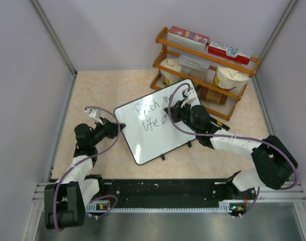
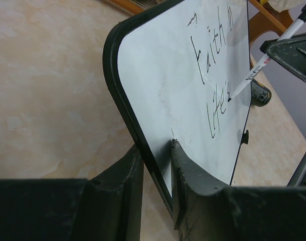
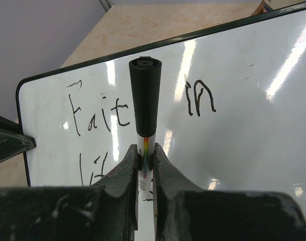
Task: Write a sentence on the whiteboard
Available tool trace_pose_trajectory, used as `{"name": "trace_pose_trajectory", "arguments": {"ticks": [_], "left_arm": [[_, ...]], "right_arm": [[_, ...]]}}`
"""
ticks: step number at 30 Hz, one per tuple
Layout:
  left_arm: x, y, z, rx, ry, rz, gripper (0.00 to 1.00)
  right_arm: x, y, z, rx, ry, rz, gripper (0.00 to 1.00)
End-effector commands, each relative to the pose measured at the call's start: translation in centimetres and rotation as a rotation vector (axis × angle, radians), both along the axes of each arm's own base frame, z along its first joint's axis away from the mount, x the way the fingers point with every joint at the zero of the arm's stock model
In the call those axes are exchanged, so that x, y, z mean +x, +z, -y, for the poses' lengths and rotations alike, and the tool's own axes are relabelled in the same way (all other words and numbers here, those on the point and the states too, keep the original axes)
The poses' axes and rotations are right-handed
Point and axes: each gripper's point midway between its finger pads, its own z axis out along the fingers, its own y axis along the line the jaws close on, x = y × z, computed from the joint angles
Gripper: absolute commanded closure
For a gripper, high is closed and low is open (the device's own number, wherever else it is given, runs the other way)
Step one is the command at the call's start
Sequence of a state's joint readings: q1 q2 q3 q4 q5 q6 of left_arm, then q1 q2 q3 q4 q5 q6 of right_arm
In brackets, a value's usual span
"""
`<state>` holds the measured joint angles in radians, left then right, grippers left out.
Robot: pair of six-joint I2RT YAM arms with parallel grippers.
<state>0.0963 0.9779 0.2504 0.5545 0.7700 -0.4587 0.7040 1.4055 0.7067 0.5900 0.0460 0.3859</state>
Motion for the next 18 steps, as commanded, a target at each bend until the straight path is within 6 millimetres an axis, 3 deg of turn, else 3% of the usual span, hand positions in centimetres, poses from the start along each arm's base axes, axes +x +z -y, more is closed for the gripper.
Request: {"name": "trace_pose_trajectory", "arguments": {"ticks": [1,10,18], "left_arm": [[0.4,-0.7,-0.6,0.068,0.021,0.028,1.0],[0.4,-0.8,-0.5,0.067,0.016,0.028,1.0],[0.4,-0.8,-0.5,0.067,0.015,0.026,1.0]], "right_arm": [[0.6,2.7,-0.9,0.07,0.02,0.04,1.0],[-0.1,6.4,-0.1,0.13,0.012,0.136,1.0],[1.5,6.4,-0.3,0.095,-0.029,0.141,1.0]]}}
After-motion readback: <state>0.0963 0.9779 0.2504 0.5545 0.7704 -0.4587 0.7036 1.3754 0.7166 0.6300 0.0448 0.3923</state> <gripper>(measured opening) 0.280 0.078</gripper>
